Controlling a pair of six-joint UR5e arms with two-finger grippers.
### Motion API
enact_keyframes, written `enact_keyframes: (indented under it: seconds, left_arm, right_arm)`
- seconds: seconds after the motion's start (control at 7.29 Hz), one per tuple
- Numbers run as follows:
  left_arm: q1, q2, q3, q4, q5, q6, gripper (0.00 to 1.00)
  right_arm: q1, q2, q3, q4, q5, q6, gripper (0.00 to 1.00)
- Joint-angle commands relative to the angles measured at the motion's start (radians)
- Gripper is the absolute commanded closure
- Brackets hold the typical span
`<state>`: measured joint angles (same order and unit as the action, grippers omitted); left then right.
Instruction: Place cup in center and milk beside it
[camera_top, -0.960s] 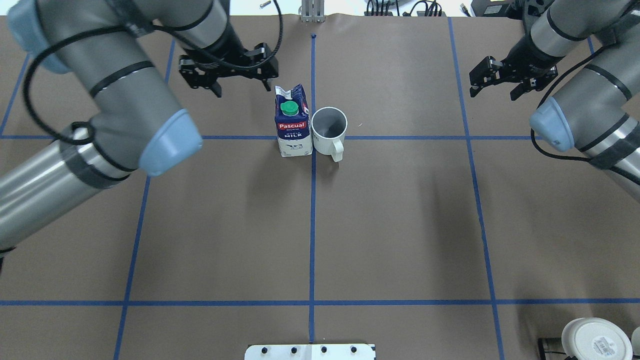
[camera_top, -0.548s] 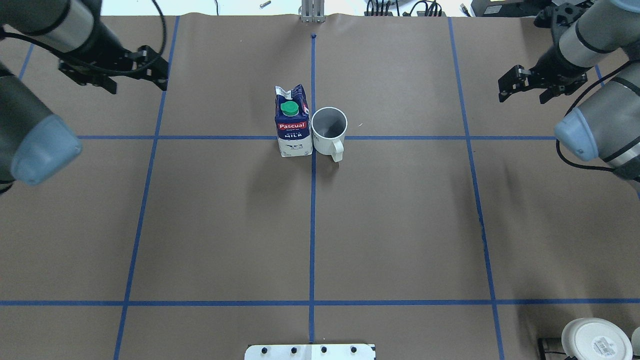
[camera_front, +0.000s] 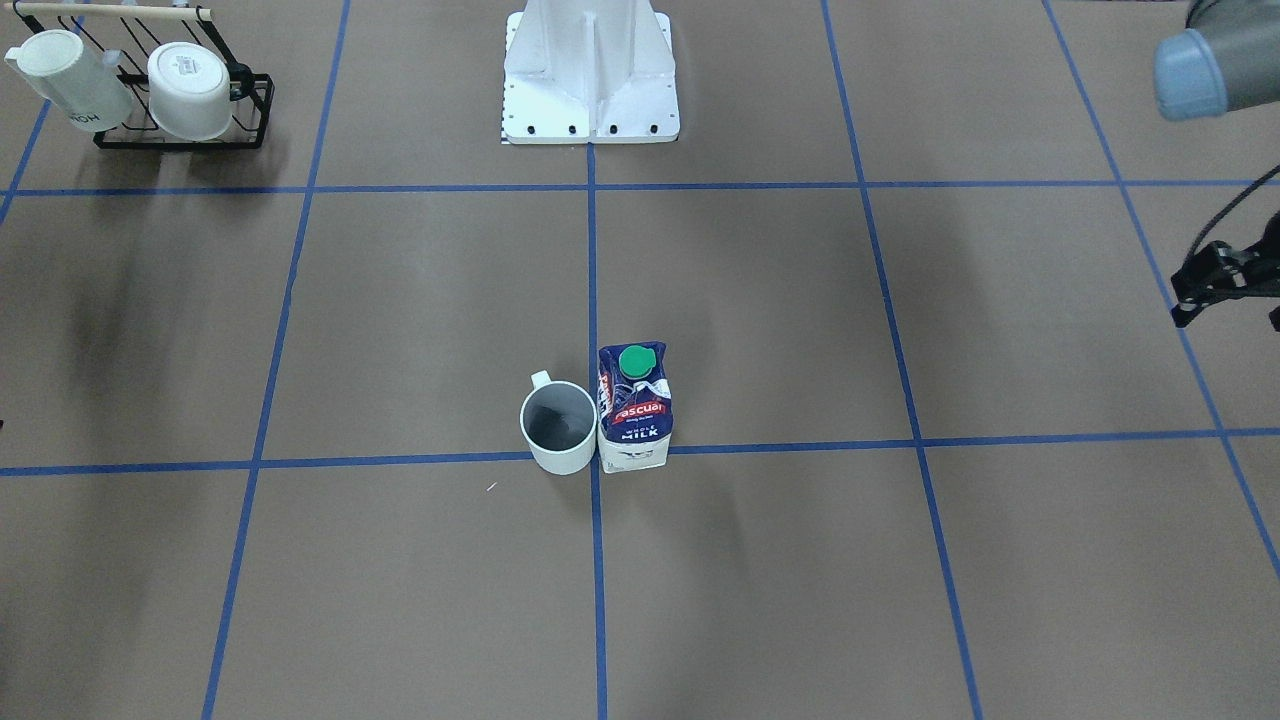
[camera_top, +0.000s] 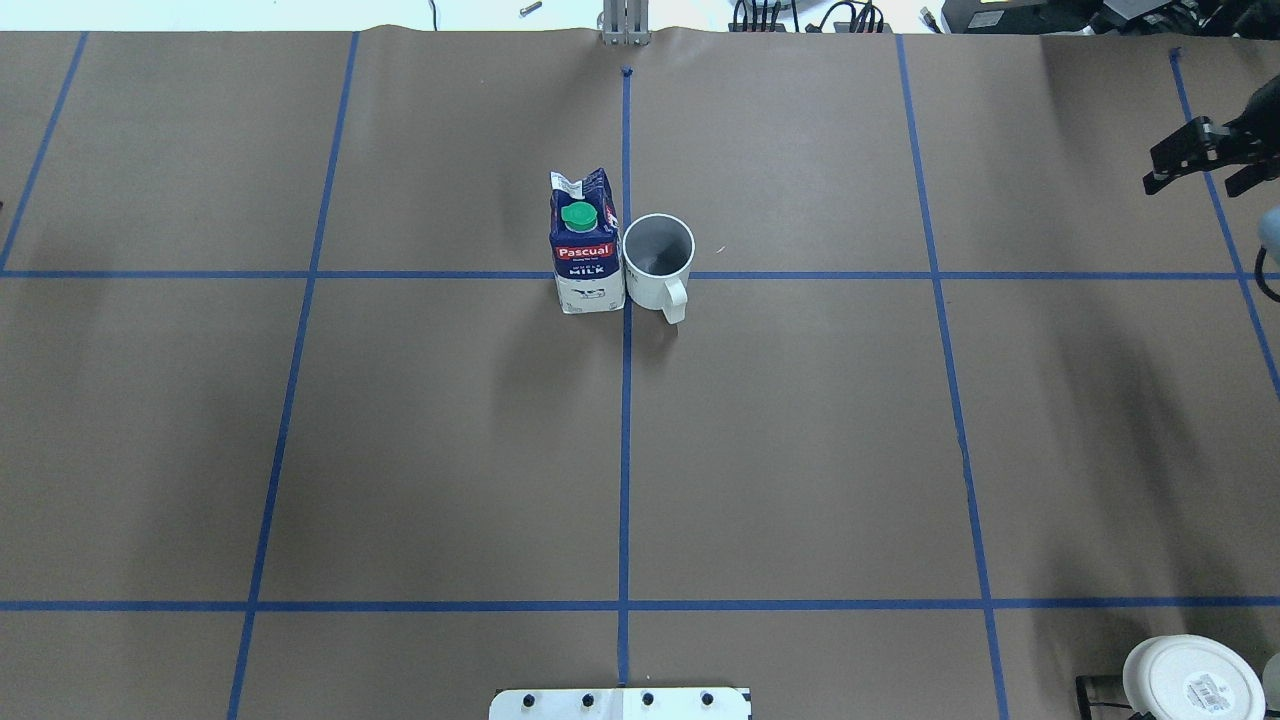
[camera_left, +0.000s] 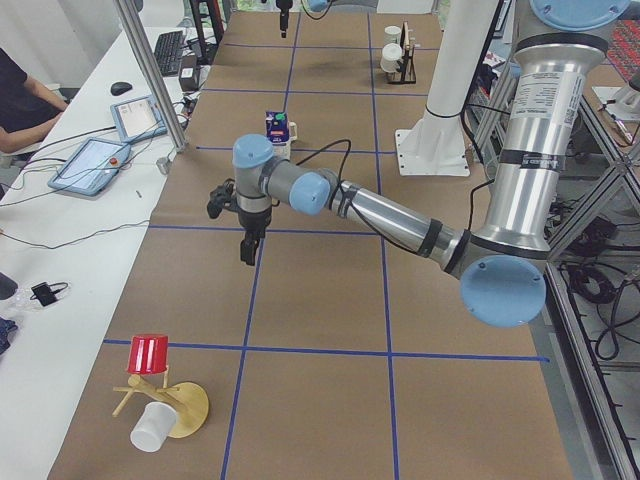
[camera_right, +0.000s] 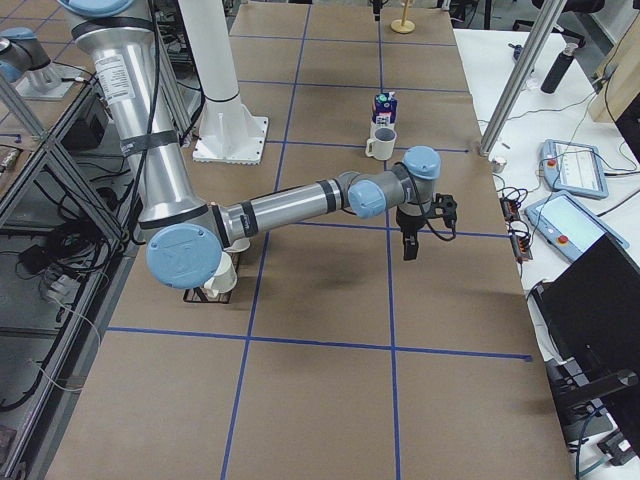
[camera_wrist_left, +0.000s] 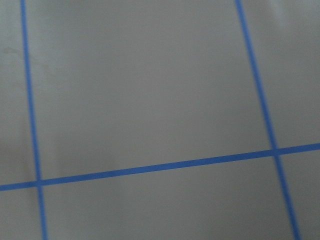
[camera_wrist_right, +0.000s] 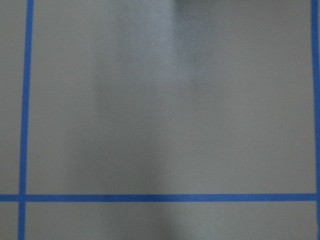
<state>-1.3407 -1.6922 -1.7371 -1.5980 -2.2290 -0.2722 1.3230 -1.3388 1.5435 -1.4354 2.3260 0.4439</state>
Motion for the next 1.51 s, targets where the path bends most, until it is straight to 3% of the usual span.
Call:
enact_keyframes:
  seconds: [0.0,0.27,0.55,0.96,1.37]
  left_arm:
    - [-0.086,0.022,0.216,-0.116,-0.086,0.048,0.02]
    - [-0.092,0.022,0.327,-0.274,-0.084,0.044,0.02]
    - [-0.118,0.022,0.327,-0.258,-0.086,0.044,0.02]
    - [-0.198,0.005,0.249,-0.037,-0.121,0.156,0.02]
    - [-0.203,0.012,0.24,-0.008,-0.118,0.186,0.02]
  right_arm:
    - [0.094,-0.081,-0.016,0.0,0.05,-0.132,0.0]
    - [0.151,-0.149,0.0,0.001,0.05,-0.152,0.0]
    - [0.156,-0.155,-0.013,0.0,0.052,-0.152,0.0]
    - [0.171,-0.166,-0.007,-0.026,0.053,-0.152,0.0]
    - [0.202,-0.161,0.0,-0.127,0.05,-0.218,0.0]
